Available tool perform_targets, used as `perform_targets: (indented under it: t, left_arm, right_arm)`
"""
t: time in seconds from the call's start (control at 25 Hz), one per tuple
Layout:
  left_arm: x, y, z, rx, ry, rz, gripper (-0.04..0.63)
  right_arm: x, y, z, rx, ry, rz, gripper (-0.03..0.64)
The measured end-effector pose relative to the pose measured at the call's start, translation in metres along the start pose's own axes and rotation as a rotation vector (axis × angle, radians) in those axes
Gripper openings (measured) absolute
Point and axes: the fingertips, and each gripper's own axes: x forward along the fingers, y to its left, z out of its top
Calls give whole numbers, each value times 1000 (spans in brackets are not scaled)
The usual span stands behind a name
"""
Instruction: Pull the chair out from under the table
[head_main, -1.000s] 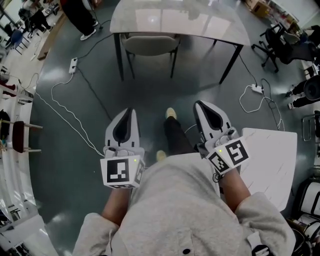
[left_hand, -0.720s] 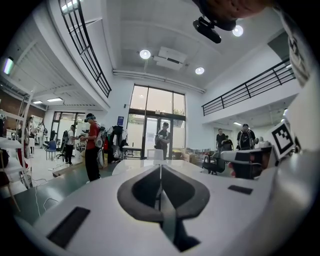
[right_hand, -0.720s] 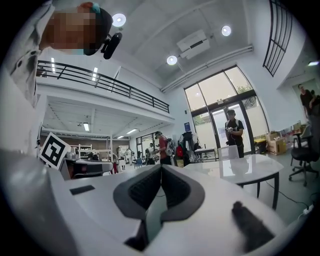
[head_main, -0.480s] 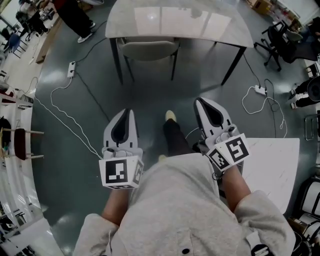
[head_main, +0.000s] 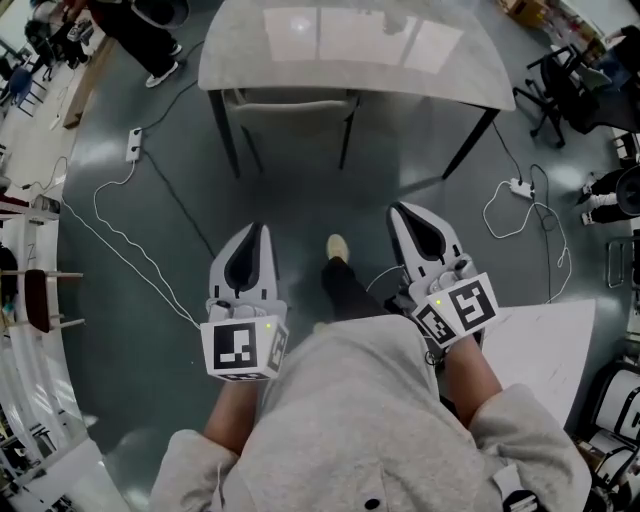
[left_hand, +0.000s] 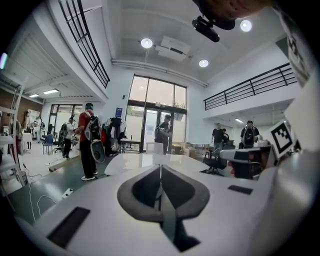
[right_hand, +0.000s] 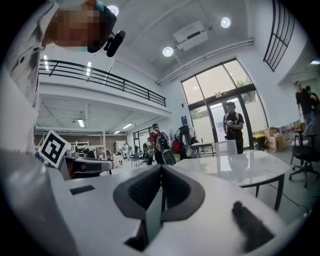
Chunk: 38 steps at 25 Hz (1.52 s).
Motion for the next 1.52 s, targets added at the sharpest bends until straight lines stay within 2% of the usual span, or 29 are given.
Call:
perform_targets:
  t: [0.24, 0.48, 0.72, 1.12, 1.52]
  left_arm:
    - [63, 19, 6, -7, 35, 13, 20]
    - [131, 17, 17, -26, 69, 8, 20]
    - [181, 19, 30, -7, 81, 20, 20]
    - [233, 42, 42, 22, 90, 59, 20]
    - [261, 56, 48, 22, 86, 72, 20]
  right_arm:
    - [56, -37, 7, -1, 19, 23, 26]
    - [99, -80, 13, 31, 33, 57, 26]
    - [140, -118, 23, 52, 31, 86, 26]
    - [193, -153, 29, 66, 23, 122, 26]
    - [222, -170, 32, 58, 39, 137, 26]
